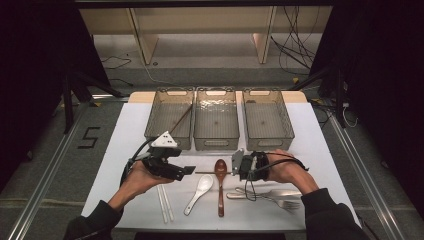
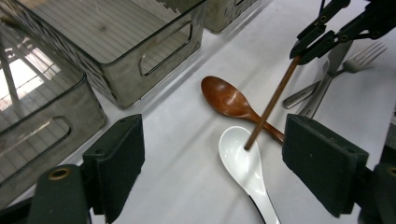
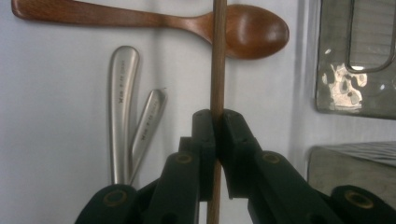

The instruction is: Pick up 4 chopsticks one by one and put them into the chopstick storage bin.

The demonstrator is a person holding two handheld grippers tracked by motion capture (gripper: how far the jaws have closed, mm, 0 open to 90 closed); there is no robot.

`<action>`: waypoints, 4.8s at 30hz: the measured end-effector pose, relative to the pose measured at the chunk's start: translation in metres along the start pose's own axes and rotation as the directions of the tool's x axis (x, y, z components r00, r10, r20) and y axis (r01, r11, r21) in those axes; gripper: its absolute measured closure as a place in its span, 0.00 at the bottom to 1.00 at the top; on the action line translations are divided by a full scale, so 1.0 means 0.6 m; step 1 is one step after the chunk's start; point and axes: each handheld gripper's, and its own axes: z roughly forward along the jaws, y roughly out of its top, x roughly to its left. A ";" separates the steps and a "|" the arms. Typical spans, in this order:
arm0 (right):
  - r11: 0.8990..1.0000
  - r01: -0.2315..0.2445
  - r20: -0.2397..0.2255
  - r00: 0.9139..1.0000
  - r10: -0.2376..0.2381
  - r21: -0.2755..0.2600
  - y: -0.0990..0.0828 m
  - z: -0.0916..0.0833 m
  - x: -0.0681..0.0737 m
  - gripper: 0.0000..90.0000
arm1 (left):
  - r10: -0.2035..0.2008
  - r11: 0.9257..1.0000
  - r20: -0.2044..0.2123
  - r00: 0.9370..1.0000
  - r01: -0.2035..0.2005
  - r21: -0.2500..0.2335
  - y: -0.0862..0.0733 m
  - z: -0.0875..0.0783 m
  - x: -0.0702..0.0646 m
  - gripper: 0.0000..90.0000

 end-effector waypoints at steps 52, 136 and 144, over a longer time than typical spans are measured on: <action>0.991 0.136 0.036 0.990 -0.135 -0.016 0.050 -0.006 0.034 0.94 | 0.196 0.925 0.277 0.941 -0.271 0.266 0.031 0.102 -0.070 0.88; 0.546 -0.676 -0.121 0.676 0.727 -0.495 -0.086 -0.071 0.076 0.32 | -0.309 0.950 -0.255 0.916 0.312 -0.029 0.053 -0.005 0.229 0.94; 0.552 -0.675 -0.123 0.681 0.722 -0.490 -0.084 -0.069 0.077 0.32 | -0.326 0.940 -0.279 0.903 0.340 0.003 0.054 0.011 0.251 0.94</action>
